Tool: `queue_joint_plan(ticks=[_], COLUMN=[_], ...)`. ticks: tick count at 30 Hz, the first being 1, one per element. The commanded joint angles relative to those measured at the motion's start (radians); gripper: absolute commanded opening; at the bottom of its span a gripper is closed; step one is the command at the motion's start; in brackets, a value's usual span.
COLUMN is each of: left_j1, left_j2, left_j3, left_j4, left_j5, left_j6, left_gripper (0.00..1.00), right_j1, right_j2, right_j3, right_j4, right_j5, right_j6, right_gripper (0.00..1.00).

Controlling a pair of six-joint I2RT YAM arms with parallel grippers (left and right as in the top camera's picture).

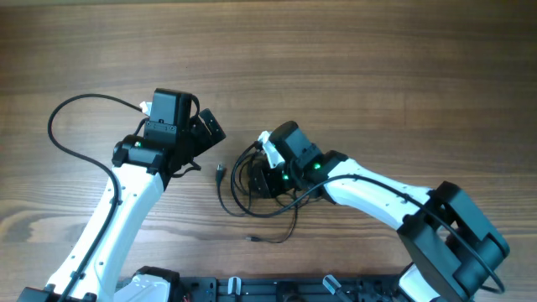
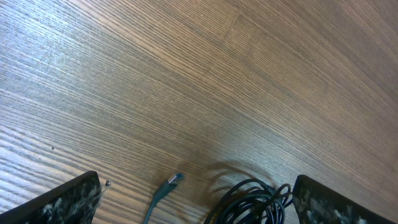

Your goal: Untangle cables

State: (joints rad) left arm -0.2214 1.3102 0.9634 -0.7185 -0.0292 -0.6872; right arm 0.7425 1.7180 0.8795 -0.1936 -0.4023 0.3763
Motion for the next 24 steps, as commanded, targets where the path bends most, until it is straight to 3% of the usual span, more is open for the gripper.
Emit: queue_joint_plan(ticks=[1, 6, 12, 24], left_j1=[0.002, 0.002, 0.002, 0.002], left_j2=[0.002, 0.002, 0.002, 0.002], left_j3=[0.003, 0.003, 0.003, 0.003], left_j4=[-0.001, -0.001, -0.002, -0.016], left_j5=[-0.014, -0.014, -0.014, -0.014], left_j6=[-0.01, -0.01, -0.01, -0.009], left_gripper=[1.0, 1.0, 1.0, 1.0], right_j1=[-0.002, 0.001, 0.002, 0.032], right_j2=[-0.017, 0.007, 0.016, 0.064], right_j3=[0.011, 0.011, 0.011, 0.047], right_j4=[-0.003, -0.007, -0.029, -0.069], right_j5=[0.01, 0.001, 0.002, 0.034], right_j6=[-0.037, -0.063, -0.082, -0.084], right_gripper=[0.37, 0.41, 0.33, 0.34])
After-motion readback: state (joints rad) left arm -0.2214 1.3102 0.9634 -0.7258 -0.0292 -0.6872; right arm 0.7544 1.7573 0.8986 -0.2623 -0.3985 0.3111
